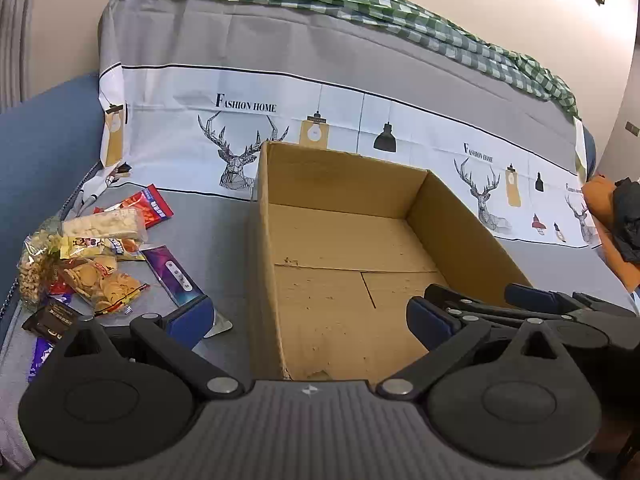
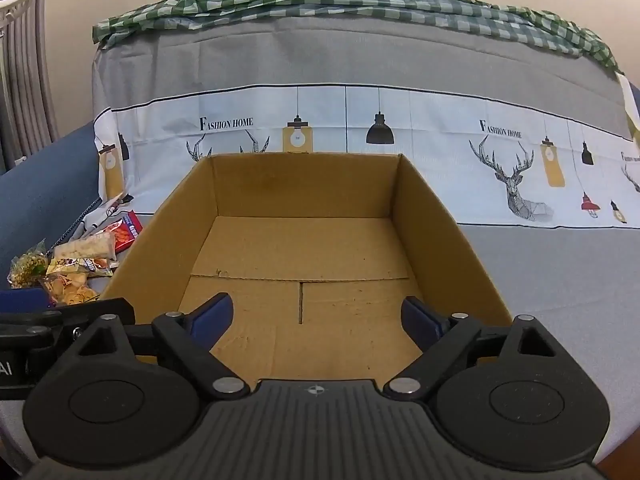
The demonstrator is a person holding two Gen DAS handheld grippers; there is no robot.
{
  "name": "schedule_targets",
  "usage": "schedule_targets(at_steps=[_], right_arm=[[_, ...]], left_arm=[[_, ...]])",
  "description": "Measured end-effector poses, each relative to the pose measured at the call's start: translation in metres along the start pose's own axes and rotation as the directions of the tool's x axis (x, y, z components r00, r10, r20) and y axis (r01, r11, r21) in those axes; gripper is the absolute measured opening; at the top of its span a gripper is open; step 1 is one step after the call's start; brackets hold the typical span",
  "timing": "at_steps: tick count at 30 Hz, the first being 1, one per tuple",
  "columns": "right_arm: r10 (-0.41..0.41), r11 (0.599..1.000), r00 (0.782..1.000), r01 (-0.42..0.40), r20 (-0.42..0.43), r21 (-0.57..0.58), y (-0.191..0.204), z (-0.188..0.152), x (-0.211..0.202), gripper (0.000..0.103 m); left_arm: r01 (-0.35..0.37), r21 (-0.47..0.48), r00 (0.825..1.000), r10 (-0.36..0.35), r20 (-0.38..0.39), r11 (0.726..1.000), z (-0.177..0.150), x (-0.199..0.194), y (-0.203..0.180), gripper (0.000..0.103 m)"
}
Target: Organize snacks
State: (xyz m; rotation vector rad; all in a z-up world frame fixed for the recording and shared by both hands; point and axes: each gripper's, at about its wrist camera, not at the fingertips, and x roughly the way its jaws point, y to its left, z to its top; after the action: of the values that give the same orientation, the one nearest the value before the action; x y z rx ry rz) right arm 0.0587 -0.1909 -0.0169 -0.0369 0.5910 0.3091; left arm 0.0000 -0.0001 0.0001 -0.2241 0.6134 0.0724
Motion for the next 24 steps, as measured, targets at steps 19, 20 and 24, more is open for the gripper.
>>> schedule_targets(at_steps=[19, 20, 24], right_arm=[[0.000, 1.000, 1.000, 0.000, 0.015, -0.018, 0.0024, -0.0008, -0.0018, 0.080], [-0.018, 0.999, 1.000, 0.019, 0.016, -0.041, 0.0024, -0.0006, -0.0018, 0.078], [-0.005, 1.000, 1.000, 0.006, 0.013, -0.030, 0.0020, -0.0007, -0.0018, 0.073]], left_arm=[[0.014, -0.005, 1.000, -0.014, -0.010, 1.000, -0.0016, 0.0010, 0.0009, 0.102], [0.016, -0.003, 1.000, -0.016, -0.003, 1.000, -0.0018, 0.0009, 0.0009, 0.102], [0.018, -0.002, 1.000, -0.018, 0.002, 1.000, -0.0014, 0.0001, 0.0006, 0.102]])
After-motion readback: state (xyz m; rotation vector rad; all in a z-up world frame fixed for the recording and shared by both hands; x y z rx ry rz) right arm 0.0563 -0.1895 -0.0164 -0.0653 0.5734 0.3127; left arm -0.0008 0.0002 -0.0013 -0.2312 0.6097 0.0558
